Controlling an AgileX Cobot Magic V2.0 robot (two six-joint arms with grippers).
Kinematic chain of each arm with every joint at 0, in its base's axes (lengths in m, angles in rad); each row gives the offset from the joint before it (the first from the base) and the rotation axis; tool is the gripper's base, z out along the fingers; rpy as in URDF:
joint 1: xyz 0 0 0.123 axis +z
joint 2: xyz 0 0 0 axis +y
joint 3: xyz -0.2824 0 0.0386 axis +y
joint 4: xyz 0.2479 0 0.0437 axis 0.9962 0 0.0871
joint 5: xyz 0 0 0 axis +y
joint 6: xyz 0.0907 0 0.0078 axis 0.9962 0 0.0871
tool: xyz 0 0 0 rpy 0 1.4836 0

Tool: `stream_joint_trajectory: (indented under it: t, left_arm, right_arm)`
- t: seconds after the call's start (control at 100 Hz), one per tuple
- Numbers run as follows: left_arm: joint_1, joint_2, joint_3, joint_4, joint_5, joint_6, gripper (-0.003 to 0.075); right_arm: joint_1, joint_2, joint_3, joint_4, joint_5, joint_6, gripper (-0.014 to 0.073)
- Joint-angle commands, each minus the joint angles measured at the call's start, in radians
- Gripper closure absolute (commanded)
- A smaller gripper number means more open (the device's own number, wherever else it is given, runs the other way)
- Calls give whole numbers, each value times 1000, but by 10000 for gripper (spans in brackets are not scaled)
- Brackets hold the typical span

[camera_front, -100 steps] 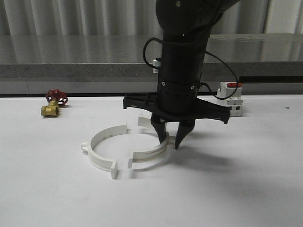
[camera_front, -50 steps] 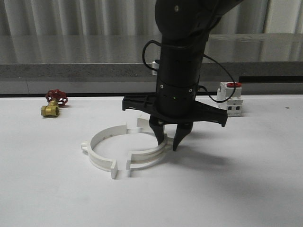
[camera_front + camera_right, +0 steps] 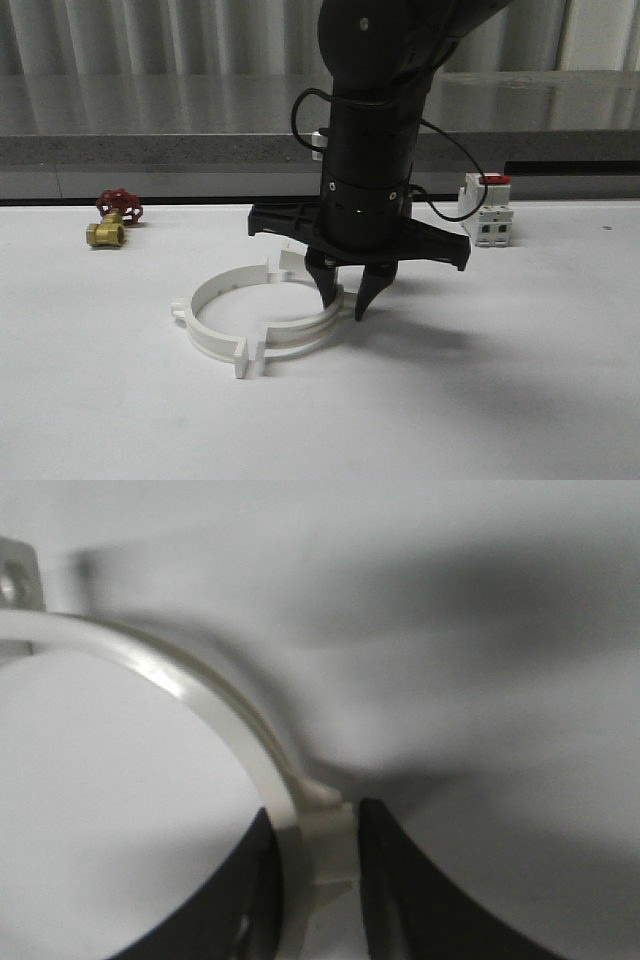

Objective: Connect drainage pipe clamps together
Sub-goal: 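Lower and push the held half against the placed half's ends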

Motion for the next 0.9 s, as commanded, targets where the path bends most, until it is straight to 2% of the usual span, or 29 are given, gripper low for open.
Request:
stream_joint_trajectory:
  t: [0.0,0.89]
  left_arm:
    - [2,0,-29,-3,-75,-6,740]
    - [2,0,-29,-3,-75,-6,740]
  right_arm:
    - [-1,-49,-29,-18,-31,-1,571]
    - [-1,-36,-29,22,-9,-2,571]
